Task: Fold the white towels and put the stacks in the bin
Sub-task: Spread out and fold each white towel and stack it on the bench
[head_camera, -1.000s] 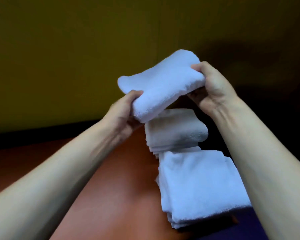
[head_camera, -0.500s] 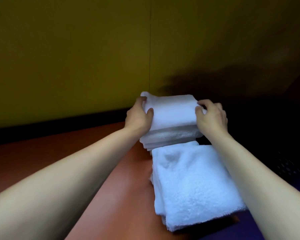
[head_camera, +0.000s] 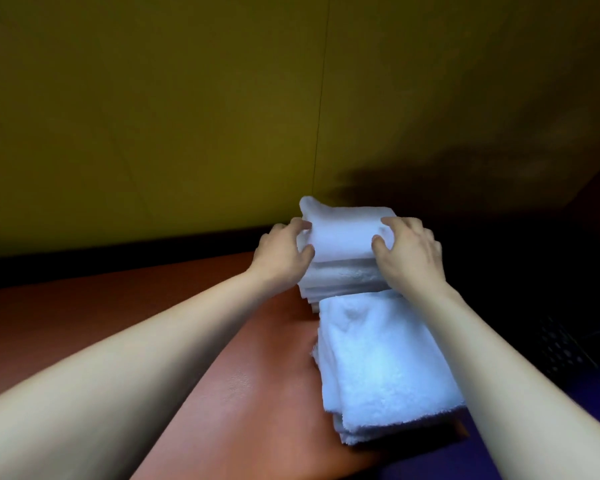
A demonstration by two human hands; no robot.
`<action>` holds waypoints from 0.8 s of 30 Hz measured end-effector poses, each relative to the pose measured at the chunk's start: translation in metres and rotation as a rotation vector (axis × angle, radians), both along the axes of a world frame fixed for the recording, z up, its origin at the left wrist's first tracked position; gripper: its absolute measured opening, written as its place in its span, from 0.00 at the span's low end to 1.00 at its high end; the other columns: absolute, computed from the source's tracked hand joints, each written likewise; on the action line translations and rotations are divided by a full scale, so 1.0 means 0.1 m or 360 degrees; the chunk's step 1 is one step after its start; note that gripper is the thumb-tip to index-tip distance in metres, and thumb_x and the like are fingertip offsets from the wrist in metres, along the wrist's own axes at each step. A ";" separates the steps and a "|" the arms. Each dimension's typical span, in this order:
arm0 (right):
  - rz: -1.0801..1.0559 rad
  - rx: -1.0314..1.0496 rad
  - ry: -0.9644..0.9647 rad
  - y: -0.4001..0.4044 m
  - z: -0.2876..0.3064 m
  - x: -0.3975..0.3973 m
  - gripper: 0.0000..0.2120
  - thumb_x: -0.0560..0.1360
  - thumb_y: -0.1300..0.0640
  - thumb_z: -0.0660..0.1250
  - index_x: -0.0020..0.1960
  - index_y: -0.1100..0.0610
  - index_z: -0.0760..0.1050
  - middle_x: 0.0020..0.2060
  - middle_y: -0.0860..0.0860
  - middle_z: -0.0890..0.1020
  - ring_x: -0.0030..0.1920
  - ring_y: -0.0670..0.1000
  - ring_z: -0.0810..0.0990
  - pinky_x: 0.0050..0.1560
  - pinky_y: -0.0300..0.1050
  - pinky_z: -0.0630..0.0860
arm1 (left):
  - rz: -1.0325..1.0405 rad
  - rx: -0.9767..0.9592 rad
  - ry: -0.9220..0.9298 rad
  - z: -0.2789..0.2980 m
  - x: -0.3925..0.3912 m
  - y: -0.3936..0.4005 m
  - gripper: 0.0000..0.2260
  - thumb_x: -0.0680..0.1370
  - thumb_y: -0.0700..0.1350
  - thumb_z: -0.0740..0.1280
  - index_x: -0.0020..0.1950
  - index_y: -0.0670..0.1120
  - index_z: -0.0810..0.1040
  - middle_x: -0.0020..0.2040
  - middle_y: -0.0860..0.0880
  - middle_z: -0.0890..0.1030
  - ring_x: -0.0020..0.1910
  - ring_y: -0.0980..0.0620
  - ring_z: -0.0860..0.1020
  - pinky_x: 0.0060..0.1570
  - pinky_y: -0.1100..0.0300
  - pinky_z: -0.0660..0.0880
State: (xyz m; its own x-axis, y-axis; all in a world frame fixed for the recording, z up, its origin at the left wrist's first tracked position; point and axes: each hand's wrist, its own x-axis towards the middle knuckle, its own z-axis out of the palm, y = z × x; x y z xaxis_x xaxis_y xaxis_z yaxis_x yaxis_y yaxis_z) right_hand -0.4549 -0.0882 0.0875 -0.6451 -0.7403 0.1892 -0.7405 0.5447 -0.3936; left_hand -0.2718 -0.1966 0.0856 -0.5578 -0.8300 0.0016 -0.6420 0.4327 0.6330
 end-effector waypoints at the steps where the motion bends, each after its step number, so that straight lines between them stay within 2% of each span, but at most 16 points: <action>1: 0.0038 -0.0065 -0.0009 0.04 0.01 0.09 0.22 0.80 0.50 0.61 0.73 0.52 0.70 0.71 0.56 0.72 0.69 0.61 0.69 0.68 0.55 0.62 | -0.0019 -0.0078 -0.0069 0.02 0.09 0.06 0.23 0.80 0.50 0.62 0.75 0.54 0.68 0.72 0.45 0.72 0.70 0.39 0.71 0.67 0.42 0.69; 4: 0.0208 -0.0256 0.0003 0.18 -0.02 0.48 0.23 0.77 0.56 0.65 0.72 0.55 0.73 0.67 0.56 0.76 0.66 0.61 0.73 0.66 0.55 0.66 | -0.0059 -0.0347 -0.0232 0.10 0.39 0.29 0.23 0.80 0.51 0.61 0.76 0.55 0.68 0.75 0.48 0.70 0.71 0.42 0.70 0.64 0.43 0.67; 7: 0.0368 -0.0311 0.0039 0.33 -0.06 0.90 0.24 0.74 0.56 0.64 0.71 0.55 0.74 0.64 0.55 0.78 0.62 0.60 0.75 0.62 0.57 0.70 | -0.0101 -0.0509 -0.0285 0.12 0.75 0.55 0.22 0.80 0.51 0.62 0.74 0.54 0.70 0.75 0.50 0.70 0.71 0.44 0.69 0.65 0.47 0.65; 15: 0.0534 -0.0307 0.0069 0.53 -0.03 1.85 0.24 0.74 0.54 0.64 0.69 0.51 0.74 0.65 0.52 0.77 0.62 0.57 0.75 0.63 0.55 0.69 | 0.0008 -0.0682 -0.0325 0.17 1.73 0.95 0.18 0.77 0.52 0.63 0.67 0.52 0.76 0.66 0.51 0.76 0.64 0.44 0.74 0.60 0.48 0.67; 20: 0.0649 -0.0307 0.0063 0.50 0.01 2.39 0.24 0.74 0.54 0.64 0.70 0.52 0.74 0.66 0.51 0.76 0.65 0.56 0.74 0.64 0.55 0.69 | 0.0134 -0.0733 -0.0367 0.22 2.37 1.05 0.18 0.76 0.53 0.60 0.65 0.53 0.76 0.64 0.52 0.77 0.63 0.46 0.74 0.62 0.48 0.67; 24: 0.0768 -0.0288 0.0084 0.42 0.01 2.92 0.23 0.74 0.54 0.65 0.69 0.52 0.74 0.65 0.53 0.77 0.63 0.57 0.75 0.62 0.55 0.69 | 0.0253 -0.0741 -0.0381 0.20 2.93 1.09 0.18 0.76 0.52 0.60 0.64 0.52 0.77 0.62 0.52 0.77 0.63 0.46 0.75 0.61 0.48 0.67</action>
